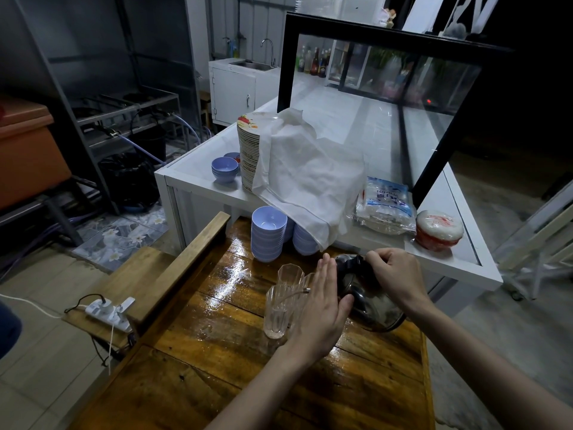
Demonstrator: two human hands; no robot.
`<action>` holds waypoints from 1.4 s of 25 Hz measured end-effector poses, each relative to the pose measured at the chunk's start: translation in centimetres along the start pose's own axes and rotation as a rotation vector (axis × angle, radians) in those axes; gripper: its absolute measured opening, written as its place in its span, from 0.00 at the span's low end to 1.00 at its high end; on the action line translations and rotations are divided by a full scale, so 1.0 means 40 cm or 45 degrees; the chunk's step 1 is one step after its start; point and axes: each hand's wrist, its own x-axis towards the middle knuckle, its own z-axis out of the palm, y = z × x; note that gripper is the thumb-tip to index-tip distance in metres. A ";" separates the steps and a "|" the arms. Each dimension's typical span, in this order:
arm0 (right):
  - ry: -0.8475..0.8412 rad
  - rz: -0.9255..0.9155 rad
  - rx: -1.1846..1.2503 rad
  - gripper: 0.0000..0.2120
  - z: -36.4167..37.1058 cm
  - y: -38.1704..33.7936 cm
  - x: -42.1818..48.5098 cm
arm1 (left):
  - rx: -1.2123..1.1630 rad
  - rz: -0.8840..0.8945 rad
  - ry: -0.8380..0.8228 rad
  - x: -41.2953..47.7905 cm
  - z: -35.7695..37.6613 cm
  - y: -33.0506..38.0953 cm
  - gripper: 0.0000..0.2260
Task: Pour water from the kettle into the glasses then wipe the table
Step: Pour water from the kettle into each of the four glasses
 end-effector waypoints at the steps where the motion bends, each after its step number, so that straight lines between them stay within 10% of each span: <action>1: 0.002 0.000 -0.003 0.20 0.000 -0.001 0.001 | -0.002 -0.001 0.000 0.000 0.000 0.000 0.30; 35: 0.018 -0.059 -0.071 0.21 -0.028 -0.030 0.011 | -0.058 0.028 0.040 0.006 0.006 0.012 0.30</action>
